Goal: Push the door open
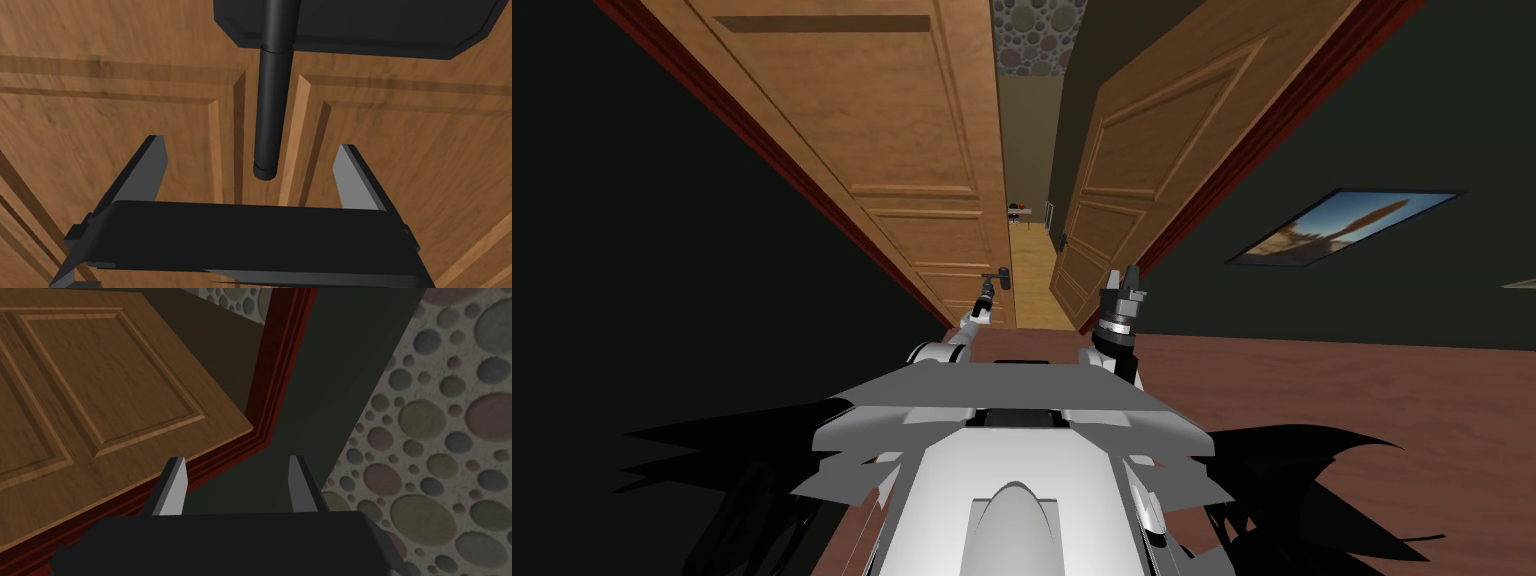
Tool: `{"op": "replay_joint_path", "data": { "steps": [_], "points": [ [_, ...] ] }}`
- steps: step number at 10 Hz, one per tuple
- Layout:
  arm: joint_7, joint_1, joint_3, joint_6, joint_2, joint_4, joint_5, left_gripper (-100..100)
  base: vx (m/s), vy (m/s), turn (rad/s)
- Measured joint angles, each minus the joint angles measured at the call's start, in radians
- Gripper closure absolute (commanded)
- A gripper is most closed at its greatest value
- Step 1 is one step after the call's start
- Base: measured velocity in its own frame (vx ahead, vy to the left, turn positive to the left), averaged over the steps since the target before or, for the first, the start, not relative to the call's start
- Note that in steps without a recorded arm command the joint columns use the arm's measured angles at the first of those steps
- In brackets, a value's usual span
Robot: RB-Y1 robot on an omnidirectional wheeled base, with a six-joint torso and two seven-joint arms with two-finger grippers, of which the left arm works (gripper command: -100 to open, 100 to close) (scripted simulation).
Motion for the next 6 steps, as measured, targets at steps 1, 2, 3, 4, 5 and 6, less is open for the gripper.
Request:
{"op": "replay_joint_path", "data": {
  "steps": [1, 2, 3, 4, 5, 6],
  "points": [
    [0.0, -0.002, 0.002, -0.001, 0.002, 0.003, 0.001, -100, 0.216, -0.034, -0.024],
    [-0.001, 0.0, 0.004, -0.001, 0.002, 0.001, 0.001, -100, 0.231, -0.004, -0.025],
    [-0.002, 0.003, 0.005, -0.001, 0.001, -0.001, 0.002, -100, 0.225, 0.011, -0.031],
    [-0.002, 0.002, 0.007, -0.002, -0.001, 0.002, 0.003, -100, 0.096, 0.004, -0.005],
    [-0.002, 0.002, 0.008, -0.003, -0.001, 0.002, 0.003, 100, -0.012, -0.001, 0.006],
    [-0.002, 0.002, 0.008, -0.003, -0.001, 0.002, 0.003, 100, -0.027, 0.001, -0.009]
  ]
}}
